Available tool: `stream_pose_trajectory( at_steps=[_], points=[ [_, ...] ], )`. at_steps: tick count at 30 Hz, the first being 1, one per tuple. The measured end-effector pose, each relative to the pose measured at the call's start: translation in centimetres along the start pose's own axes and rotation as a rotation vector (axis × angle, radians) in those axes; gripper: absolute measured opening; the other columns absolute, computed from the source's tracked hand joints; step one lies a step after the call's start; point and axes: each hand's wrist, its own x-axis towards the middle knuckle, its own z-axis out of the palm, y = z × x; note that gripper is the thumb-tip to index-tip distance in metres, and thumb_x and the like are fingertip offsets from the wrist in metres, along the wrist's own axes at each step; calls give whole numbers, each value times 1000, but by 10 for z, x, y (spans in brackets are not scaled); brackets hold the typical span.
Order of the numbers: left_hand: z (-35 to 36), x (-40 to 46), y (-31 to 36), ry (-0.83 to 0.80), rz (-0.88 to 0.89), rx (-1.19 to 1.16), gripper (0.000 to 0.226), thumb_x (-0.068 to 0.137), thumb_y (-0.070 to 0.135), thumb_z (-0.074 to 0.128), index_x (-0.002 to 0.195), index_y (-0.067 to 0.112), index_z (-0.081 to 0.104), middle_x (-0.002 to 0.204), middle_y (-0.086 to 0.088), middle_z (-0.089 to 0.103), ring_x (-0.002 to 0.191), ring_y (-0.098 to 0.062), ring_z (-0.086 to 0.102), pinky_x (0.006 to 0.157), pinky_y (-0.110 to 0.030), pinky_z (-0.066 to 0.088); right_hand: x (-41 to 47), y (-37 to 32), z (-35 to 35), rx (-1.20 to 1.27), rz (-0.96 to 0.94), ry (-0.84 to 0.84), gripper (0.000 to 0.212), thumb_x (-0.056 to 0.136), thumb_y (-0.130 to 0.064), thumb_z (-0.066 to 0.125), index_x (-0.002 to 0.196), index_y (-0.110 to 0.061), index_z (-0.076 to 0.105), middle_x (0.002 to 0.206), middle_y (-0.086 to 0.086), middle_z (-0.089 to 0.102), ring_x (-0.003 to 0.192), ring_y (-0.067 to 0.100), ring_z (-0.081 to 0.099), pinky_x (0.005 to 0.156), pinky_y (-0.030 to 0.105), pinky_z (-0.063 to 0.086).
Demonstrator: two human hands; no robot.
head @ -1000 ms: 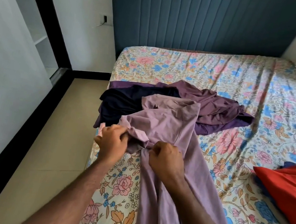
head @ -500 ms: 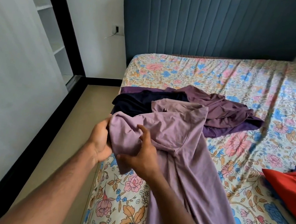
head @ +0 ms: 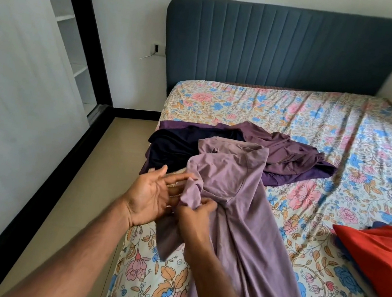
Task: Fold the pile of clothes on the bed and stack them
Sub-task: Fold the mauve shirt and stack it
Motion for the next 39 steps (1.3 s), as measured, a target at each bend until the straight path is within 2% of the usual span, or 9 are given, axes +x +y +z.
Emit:
stream_pose_trajectory(
  at_steps=[6, 12, 16, 19, 24, 27, 29, 35, 39],
  points=[
    [-11, 7, -10, 343, 60, 549, 28, 107, 26, 44, 115, 11, 66, 116, -11, 73, 103, -27, 71, 93, -43, 49, -15, -9, -74, 227, 251, -49, 10, 90, -11, 44, 87, -10, 54, 78, 8, 58, 74, 23, 60, 68, 34, 50],
    [-3, 16, -53, 370, -82, 733, 17, 104, 20, 51, 107, 10, 65, 112, -11, 69, 85, -22, 67, 56, -29, 49, -32, -16, -115, -176, 255, -33, 17, 87, -15, 56, 97, -11, 70, 98, 17, 73, 91, 31, 67, 91, 43, 57],
    [21, 23, -74, 404, -76, 614, 21, 104, 28, 53, 108, 9, 61, 108, -15, 67, 76, -23, 67, 57, -34, 55, -38, -53, -125, -324, 137, -7, 8, 80, -11, 58, 75, -8, 65, 79, 14, 63, 69, 22, 60, 64, 33, 47],
    [46, 25, -80, 425, -65, 358, 30, 103, 31, 55, 111, 3, 58, 92, -17, 63, 67, -28, 66, 62, -40, 60, -53, -84, -153, -57, 33, 50, 30, 84, -3, 50, 59, -11, 66, 58, 7, 61, 45, 14, 58, 47, 22, 46],
    [87, 20, -94, 333, -105, 315, 23, 103, 34, 56, 103, 11, 56, 95, -21, 62, 73, -32, 68, 55, -41, 61, -75, -52, -252, 53, 76, -1, 19, 72, -27, 62, 78, -19, 78, 70, 2, 69, 59, 8, 65, 90, 53, 56],
    [102, 17, -109, 300, -153, 348, 24, 103, 34, 55, 102, 10, 53, 92, -23, 64, 70, -31, 67, 57, -40, 61, -117, 1, -270, -205, 325, 75, 31, 85, -15, 56, 59, -17, 72, 59, 5, 63, 44, 6, 57, 57, 32, 59],
    [108, 16, -123, 304, -167, 360, 25, 101, 31, 59, 108, 7, 53, 87, -22, 63, 68, -30, 66, 59, -39, 60, -144, 26, -265, -225, 416, 24, 23, 90, -10, 59, 73, -3, 72, 63, 17, 67, 46, 22, 63, 44, 28, 52],
    [121, 1, -149, 333, -169, 389, 29, 96, 21, 68, 111, 0, 56, 79, -23, 63, 62, -29, 65, 46, -30, 58, -159, 40, -266, -549, 159, 90, 28, 85, -15, 78, 112, -17, 71, 96, 7, 77, 84, 19, 74, 70, 31, 63],
    [128, -17, -155, 332, -169, 327, 29, 92, 24, 73, 95, 1, 56, 79, -24, 63, 62, -30, 65, 44, -31, 57, -166, 37, -258, 27, -22, -90, 67, 86, 14, 66, 133, -30, 51, 109, 28, 70, 90, 38, 69, 73, 46, 63]
  ],
)
